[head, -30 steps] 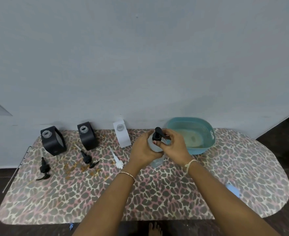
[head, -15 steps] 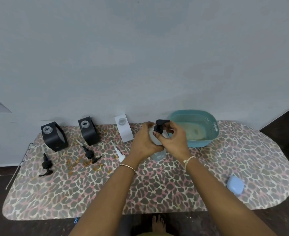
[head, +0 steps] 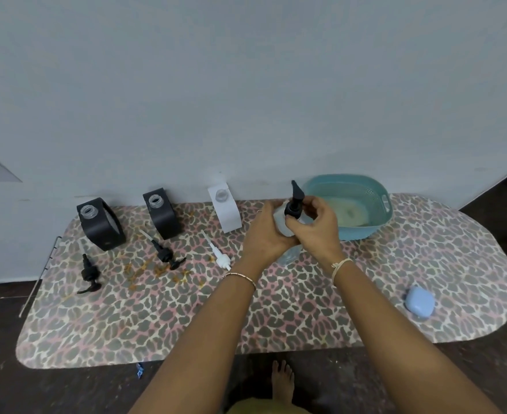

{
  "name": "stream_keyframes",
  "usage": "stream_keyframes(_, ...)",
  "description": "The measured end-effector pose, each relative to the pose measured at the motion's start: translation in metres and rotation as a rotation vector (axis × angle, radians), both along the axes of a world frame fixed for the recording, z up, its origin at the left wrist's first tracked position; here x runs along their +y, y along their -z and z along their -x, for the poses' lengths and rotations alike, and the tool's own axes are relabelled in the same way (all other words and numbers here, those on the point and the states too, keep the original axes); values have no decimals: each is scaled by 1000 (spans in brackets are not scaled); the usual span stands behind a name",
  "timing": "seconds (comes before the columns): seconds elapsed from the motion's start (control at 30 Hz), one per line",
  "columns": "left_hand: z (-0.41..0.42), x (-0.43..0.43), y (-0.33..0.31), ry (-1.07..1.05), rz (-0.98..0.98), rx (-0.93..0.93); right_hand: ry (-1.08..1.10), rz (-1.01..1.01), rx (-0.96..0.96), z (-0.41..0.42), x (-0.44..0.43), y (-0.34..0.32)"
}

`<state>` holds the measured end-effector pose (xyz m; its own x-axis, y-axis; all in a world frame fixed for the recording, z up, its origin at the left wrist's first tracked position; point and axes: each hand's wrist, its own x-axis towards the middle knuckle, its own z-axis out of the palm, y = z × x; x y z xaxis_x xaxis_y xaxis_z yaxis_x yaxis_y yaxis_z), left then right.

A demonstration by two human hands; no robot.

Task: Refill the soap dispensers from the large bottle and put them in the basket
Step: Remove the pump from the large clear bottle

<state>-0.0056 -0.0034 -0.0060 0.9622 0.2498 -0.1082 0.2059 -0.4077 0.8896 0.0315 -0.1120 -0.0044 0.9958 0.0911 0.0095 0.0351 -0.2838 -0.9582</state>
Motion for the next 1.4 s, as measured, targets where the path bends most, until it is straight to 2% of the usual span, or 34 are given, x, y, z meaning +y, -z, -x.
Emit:
stream_keyframes(0.17, -3, 1, 0, -9, 16, -13, 24, 32, -59, -1, 7, -4)
stream_keyframes(0.27, -2, 0, 2, -20, 20, 1, 46, 23, -13, -4, 5, -5)
stream_keyframes(0.5, -1, 2, 1, -9, 77, -1, -88, 67, 7, -6, -1, -6)
stream_keyframes(0.67, -1, 1, 1, -16, 89, 2, 2, 72, -3, -6, 2, -9)
stream_keyframes(0.87, -3, -2, 3, -30, 68, 44, -99, 99, -40, -3, -6, -12)
stream_keyframes(1.0, -3, -3, 0, -35, 64, 47, -11, 190, -76, -2, -1, -15)
stream_keyframes(1.2, -2, -4, -2, -53, 68, 64, -80, 145, -41, -2, -3, -18)
stream_keyframes(1.4, -2, -5, -3, -58, 91, 53, 16, 255, -96, -2, 0, -18)
